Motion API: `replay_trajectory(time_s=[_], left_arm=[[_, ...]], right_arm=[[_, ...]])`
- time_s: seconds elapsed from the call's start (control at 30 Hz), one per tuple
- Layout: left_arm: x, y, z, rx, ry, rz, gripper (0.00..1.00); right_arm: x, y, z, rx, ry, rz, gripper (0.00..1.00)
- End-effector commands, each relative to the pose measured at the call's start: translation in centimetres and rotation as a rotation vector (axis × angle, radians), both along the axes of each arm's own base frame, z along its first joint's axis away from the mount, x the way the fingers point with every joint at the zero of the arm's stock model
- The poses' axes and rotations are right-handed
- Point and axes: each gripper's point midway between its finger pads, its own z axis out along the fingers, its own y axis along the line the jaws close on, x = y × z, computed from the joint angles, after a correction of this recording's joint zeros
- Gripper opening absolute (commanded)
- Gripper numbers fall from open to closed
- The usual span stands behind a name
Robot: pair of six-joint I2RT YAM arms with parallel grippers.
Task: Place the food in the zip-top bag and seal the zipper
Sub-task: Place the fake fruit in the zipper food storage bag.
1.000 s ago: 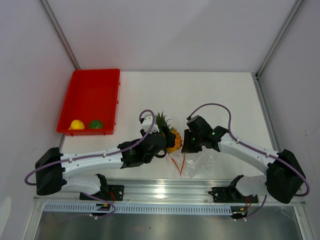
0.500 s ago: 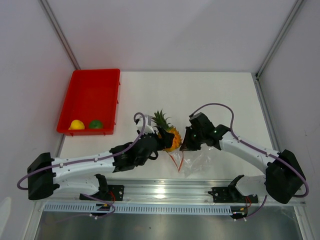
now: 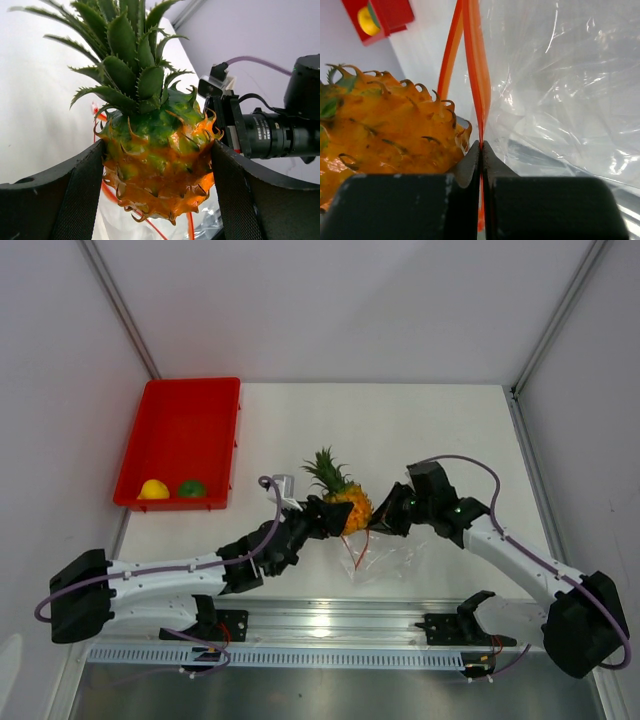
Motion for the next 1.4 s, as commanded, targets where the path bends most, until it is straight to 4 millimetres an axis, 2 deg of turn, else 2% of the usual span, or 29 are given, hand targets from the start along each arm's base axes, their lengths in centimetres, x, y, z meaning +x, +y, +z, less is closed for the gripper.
replay_trajectory(time_s=[0.0,0.07,0.2,0.4,0.6,0.73,0.93,1.03,1.2,1.37], left_arm=[[-0.9,-1.6,-0.6,-0.007,-0.083,-0.102,0.00],[-1.0,-1.9,-1.0,0.002,-0.111,-0.119,0.01],[-1.3,-2.2,-1.9,0.033,-0.153,-0.150,0.00],[-2.0,-1.3,-4.6,0.040,-0.148,-0.171,0.01],[-1.7,-0.7,-4.2,0.018,-0.154,-0.139,0.00],[-1.6,-0.7,-4.3,0.016,-0.161,-0.132,0.01],[-1.9,-0.6,-5.2,0.024,-0.153,-0.150,0.01],[-2.2,-0.4,-5.5,0.033,-0.149,-0.161,0.01],[-2.7,0.3,-6.6,0.059,-0.140,-0.176,0.01],[-3.1,0.5,-6.3,0.047,-0.144,-0.196,0.01]], right_arm=[[0.0,1.3,3.4,0.240,0.033,-0.022,0.00],[-0.2,1.3,3.1,0.268,0.054,-0.026,0.00],[0.4,0.3,4.0,0.293,0.054,-0.072,0.00],[1.3,-0.9,4.9,0.323,0.056,-0.126,0.00],[1.4,-1.4,4.3,0.307,0.077,-0.155,0.00],[1.7,-1.5,4.7,0.327,0.089,-0.184,0.00],[2.5,-1.8,5.1,0.300,0.060,-0.206,0.00],[2.9,-2.1,4.8,0.273,0.052,-0.221,0.00],[3.8,-2.4,5.6,0.236,0.002,-0.226,0.00],[4.6,-2.9,5.4,0.175,-0.046,-0.226,0.00]])
